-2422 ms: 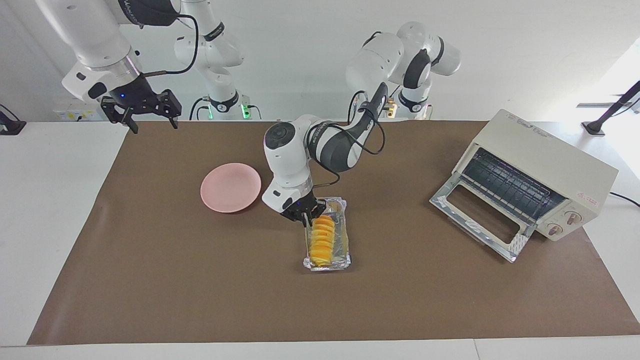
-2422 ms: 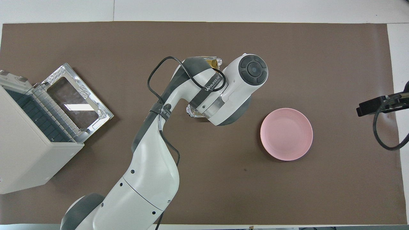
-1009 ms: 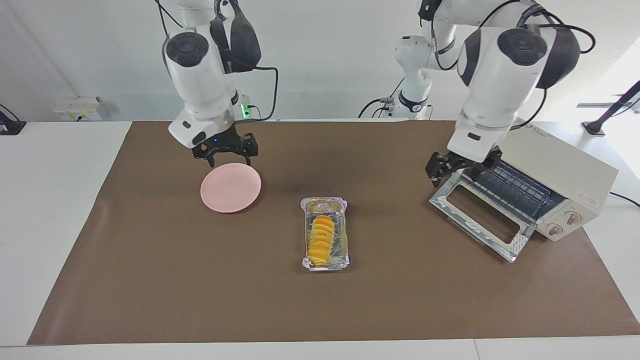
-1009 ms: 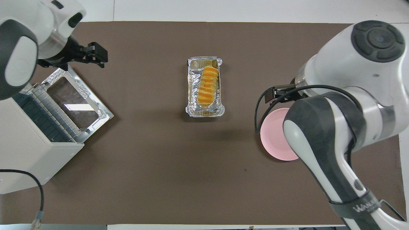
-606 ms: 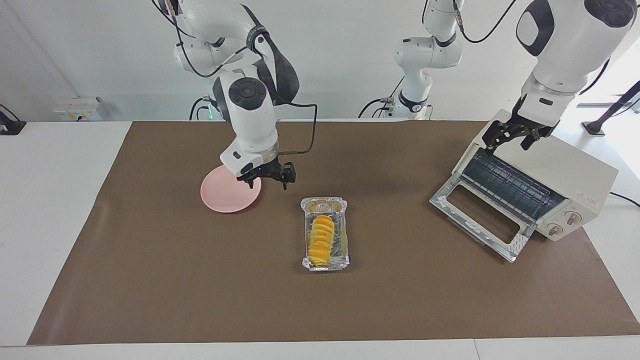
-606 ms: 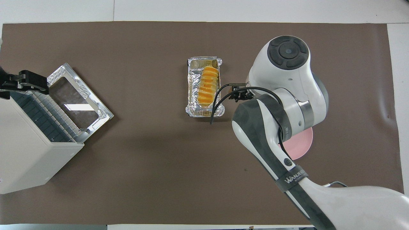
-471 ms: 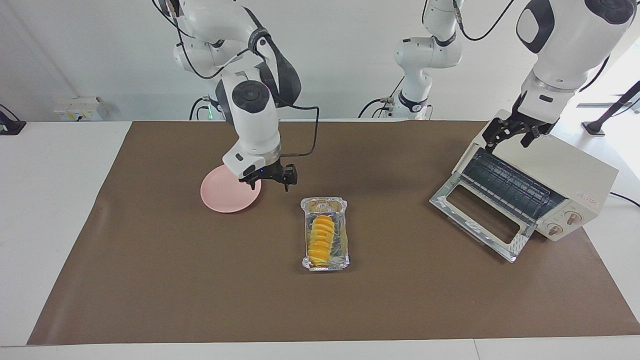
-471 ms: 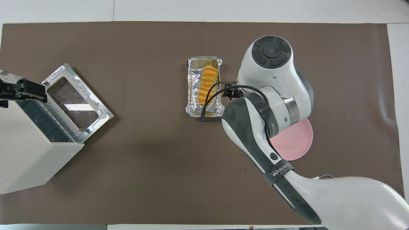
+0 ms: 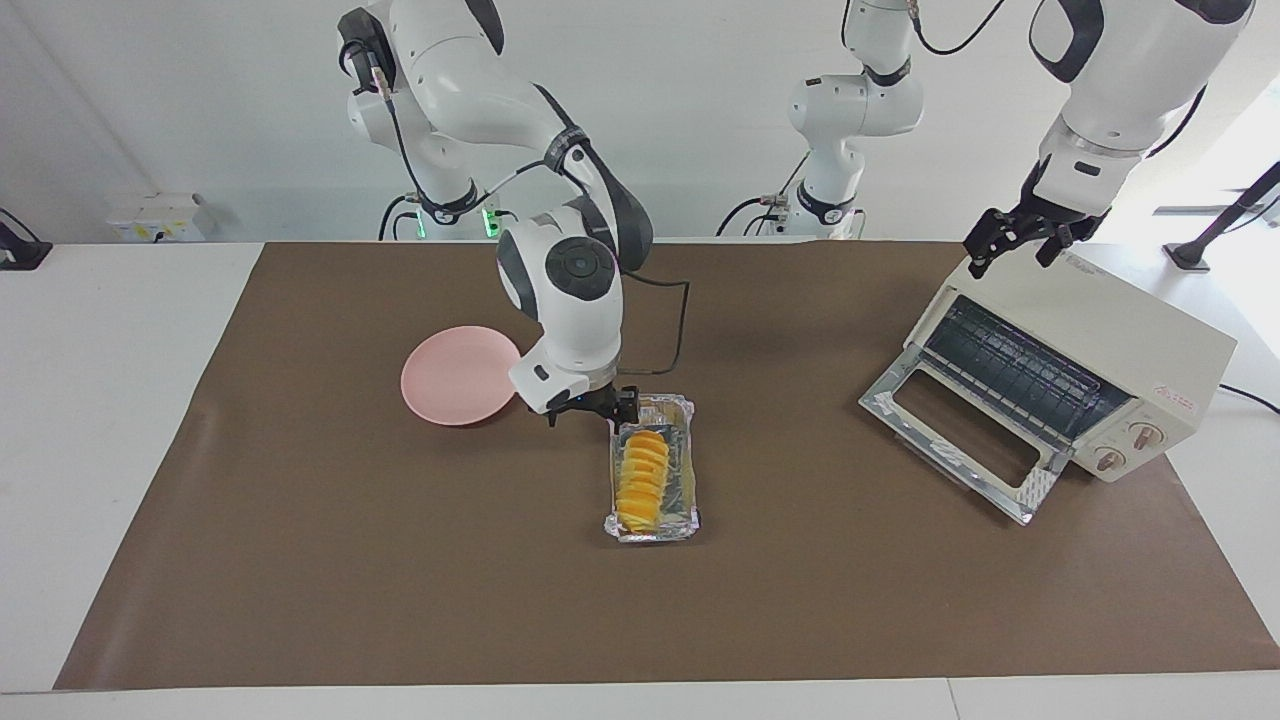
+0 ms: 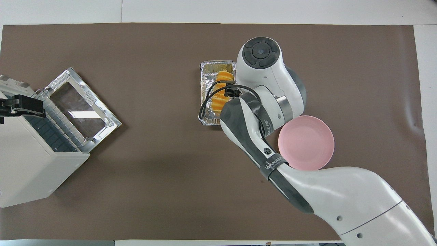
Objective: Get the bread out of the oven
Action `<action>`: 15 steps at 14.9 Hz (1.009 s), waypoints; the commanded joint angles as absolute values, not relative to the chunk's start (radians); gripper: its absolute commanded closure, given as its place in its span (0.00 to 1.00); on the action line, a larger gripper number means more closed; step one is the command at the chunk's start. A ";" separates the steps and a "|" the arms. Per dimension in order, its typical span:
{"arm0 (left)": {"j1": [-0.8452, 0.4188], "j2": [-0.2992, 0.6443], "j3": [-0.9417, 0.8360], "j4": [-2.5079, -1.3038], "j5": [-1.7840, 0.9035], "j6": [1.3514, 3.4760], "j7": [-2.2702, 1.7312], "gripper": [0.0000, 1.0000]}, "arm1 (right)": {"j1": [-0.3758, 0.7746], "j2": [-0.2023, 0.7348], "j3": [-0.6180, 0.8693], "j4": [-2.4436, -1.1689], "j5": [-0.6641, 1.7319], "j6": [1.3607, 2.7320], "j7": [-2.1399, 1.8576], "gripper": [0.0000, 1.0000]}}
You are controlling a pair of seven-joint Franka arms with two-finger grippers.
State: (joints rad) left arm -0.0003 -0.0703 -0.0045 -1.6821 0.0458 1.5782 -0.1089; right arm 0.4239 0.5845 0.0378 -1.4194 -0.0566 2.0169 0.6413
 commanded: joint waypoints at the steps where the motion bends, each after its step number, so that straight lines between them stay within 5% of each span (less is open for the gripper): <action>1: 0.115 -0.028 -0.135 -1.621 0.018 1.537 -0.087 0.00 | 0.419 0.629 0.041 -1.385 -0.072 2.036 0.666 0.00; 11: 0.041 -0.037 -0.094 -1.631 -0.032 1.558 -0.090 0.00 | 0.420 0.647 0.043 -1.404 -0.101 2.120 0.583 0.01; 15: 0.038 -0.037 -0.095 -1.632 -0.037 1.568 -0.092 0.00 | 0.426 0.646 0.043 -1.422 -0.101 2.129 0.558 0.15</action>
